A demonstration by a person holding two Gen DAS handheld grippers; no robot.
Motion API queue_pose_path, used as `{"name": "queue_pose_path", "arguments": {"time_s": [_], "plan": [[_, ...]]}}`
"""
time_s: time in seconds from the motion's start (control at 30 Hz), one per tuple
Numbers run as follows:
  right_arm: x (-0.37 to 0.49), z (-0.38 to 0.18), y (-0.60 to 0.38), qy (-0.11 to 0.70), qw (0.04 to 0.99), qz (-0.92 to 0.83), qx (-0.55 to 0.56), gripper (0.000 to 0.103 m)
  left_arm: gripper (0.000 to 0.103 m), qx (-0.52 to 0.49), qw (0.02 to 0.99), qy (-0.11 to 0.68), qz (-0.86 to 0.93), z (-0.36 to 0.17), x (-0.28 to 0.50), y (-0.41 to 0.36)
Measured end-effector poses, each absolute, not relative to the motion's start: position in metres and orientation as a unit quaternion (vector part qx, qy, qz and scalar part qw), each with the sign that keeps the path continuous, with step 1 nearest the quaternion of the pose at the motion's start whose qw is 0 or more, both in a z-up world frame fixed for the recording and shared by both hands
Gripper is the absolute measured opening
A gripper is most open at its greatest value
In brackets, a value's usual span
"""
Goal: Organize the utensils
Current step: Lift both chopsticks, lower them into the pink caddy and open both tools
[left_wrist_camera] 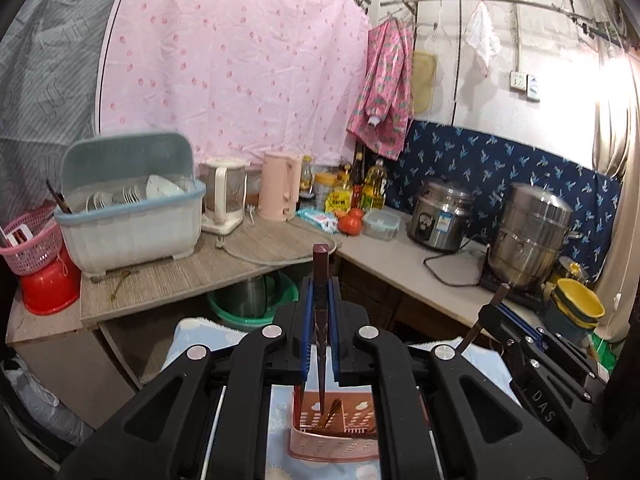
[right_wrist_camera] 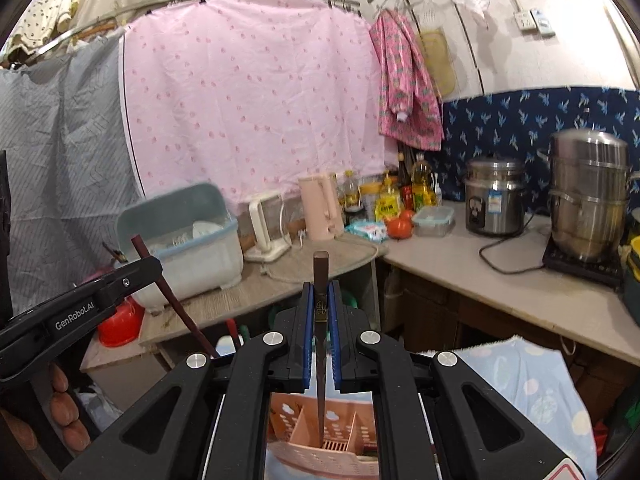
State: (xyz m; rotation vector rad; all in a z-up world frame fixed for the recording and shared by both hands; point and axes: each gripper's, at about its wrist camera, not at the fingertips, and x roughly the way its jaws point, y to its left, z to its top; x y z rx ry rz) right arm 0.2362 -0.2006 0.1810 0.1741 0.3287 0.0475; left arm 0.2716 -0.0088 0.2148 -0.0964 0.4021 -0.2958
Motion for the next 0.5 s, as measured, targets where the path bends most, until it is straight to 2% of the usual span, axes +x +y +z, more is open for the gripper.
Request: {"name": "queue_pose_path", "arguments": {"time_s": [0.3, 0.33, 0.37, 0.4, 0.43, 0.47, 0.5], "plan": [[0.25, 0.13, -0.195, 0.226, 0.97, 0.032, 0.079, 0.008, 0.007, -0.051, 0.955, 0.252, -0.145, 0.158, 0.289, -0.014], [0.248, 0.128, -0.194, 0.226, 0.97, 0.029, 0.078, 0.012, 0.008, -0.052, 0.956, 0.252, -0.143, 0.156, 0.288, -0.014], [0.246, 0.127, -0.193, 0.226, 0.971, 0.025, 0.077, 0.02, 0.01, -0.05, 0.956, 0.253, -0.138, 0.154, 0.287, -0.014], [0.242, 0.126, -0.194, 0.223, 0.971, 0.023, 0.078, 0.026, 0.021, -0.048, 0.956, 0.256, -0.134, 0.153, 0.286, -0.014], [0.239, 0.126, -0.194, 0.22, 0.972, 0.019, 0.081, 0.037, 0.03, -0.048, 0.956, 0.256, -0.132, 0.153, 0.284, -0.013], [0.234, 0.126, -0.194, 0.216, 0.973, 0.015, 0.083, 0.041, 0.034, -0.049, 0.958, 0.254, -0.128, 0.153, 0.281, -0.013], [0.23, 0.126, -0.194, 0.213, 0.973, 0.014, 0.085, 0.042, 0.036, -0.049, 0.958, 0.252, -0.125, 0.153, 0.278, -0.013]]}}
